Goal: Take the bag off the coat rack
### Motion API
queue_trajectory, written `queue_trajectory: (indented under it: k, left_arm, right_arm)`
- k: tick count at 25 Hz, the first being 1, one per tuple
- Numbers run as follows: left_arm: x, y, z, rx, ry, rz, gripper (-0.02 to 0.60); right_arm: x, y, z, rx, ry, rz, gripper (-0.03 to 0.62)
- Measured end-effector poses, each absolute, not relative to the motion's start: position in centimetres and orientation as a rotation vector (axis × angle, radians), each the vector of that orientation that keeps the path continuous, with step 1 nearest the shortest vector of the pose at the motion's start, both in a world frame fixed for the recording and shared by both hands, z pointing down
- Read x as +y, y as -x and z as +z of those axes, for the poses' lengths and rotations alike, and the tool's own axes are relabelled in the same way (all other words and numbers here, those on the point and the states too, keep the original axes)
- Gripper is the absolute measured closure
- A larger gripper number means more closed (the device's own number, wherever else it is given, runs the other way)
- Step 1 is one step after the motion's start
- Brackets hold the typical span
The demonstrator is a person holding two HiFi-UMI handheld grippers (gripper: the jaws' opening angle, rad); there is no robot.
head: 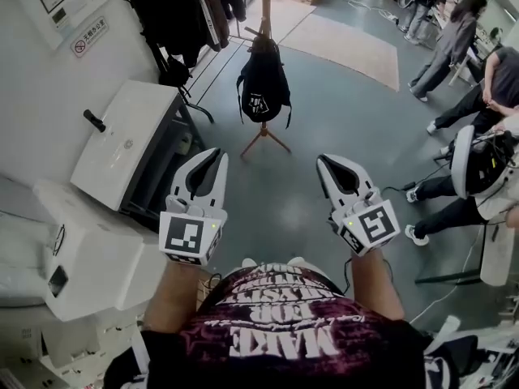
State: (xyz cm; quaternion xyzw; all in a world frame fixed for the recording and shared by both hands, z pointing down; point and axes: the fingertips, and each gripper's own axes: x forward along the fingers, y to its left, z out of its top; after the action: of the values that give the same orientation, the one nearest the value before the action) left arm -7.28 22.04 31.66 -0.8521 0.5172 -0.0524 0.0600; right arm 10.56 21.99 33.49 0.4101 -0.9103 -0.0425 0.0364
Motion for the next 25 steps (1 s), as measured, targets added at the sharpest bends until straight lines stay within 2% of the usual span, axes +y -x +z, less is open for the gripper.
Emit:
queue_trajectory:
  k: [8,14,20,23,25]
  left_arm:
    - [22.8,10.5,31.9,1.585,2.589,-0.102,0.538]
    - [23.5,12.6,31.5,1.548,2.588,-0.009,0.538]
    - [24.1,13.0,32.6,1.518,2.655,0.074,0.537]
    - [23.6,13.4,32.3,1.521,2.650,0.101,0.495]
    - [23.2,13.3,32.7,1.512,2.664,0.083,0.489]
  right_arm:
    - [22.8,-9.3,33.5,-2.782,-1.290,-0.145,0.549]
    - [23.4,-7.8,33.6,-2.756,-1.322,-0.155,0.505]
    - [24.7,-7.3,34.5,-2.721,-1.315,-0.138,0.489]
    - [24.3,-7.4,34.3,-2.712,-1.324,-0.136,0.487]
    - [24.0,-7.5,34.4,-2.713,-1.331,-0.132,0.487]
